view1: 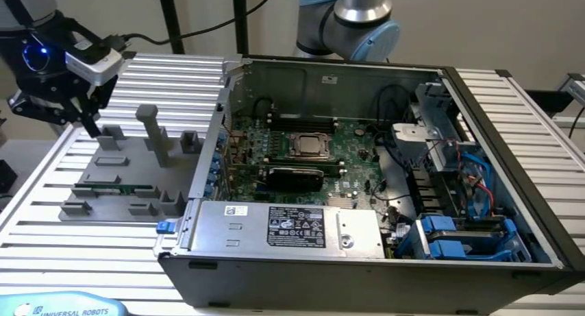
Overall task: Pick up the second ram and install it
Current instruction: 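Pick up the second ram and move it above second insertion slot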
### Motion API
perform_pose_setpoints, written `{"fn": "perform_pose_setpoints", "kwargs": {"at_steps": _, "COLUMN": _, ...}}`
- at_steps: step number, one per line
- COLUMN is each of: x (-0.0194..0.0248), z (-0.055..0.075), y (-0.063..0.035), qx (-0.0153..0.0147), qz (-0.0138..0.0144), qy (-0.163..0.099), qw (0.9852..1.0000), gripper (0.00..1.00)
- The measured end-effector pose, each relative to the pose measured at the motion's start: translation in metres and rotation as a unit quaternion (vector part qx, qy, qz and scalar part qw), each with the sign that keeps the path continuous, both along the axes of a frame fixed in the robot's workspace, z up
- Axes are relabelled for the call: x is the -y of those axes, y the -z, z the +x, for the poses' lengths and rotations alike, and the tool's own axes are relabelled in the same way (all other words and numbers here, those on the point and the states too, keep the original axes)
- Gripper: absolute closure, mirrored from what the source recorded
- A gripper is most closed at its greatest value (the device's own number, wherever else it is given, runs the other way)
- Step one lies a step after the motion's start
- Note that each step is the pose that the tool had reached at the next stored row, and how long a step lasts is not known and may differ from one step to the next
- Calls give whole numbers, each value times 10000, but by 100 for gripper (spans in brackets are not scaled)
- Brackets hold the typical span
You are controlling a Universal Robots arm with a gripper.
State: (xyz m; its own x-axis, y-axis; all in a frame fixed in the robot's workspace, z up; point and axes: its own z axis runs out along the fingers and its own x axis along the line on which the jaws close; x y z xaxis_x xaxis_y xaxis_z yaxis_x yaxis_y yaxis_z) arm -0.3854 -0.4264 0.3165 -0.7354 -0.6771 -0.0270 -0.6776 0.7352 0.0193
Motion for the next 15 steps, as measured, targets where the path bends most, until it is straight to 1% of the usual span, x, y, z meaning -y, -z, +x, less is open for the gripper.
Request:
{"fn": "perform_pose_setpoints", "kwargs": {"at_steps": 2, "x": 0, "z": 0, "y": 16, "qx": 2, "qz": 0, "qy": -183, "qw": 9998, "gripper": 89}}
{"fn": "perform_pose_setpoints", "kwargs": {"at_steps": 4, "x": 0, "z": 0, "y": 31, "qx": 4, "qz": 0, "qy": -366, "qw": 9993, "gripper": 89}}
{"fn": "perform_pose_setpoints", "kwargs": {"at_steps": 7, "x": 0, "z": 0, "y": 55, "qx": 6, "qz": 0, "qy": -640, "qw": 9979, "gripper": 89}}
{"fn": "perform_pose_setpoints", "kwargs": {"at_steps": 11, "x": 0, "z": 0, "y": 87, "qx": 9, "qz": 0, "qy": -997, "qw": 9950, "gripper": 89}}
{"fn": "perform_pose_setpoints", "kwargs": {"at_steps": 15, "x": 0, "z": 0, "y": 118, "qx": 11, "qz": 0, "qy": -1359, "qw": 9907, "gripper": 89}}
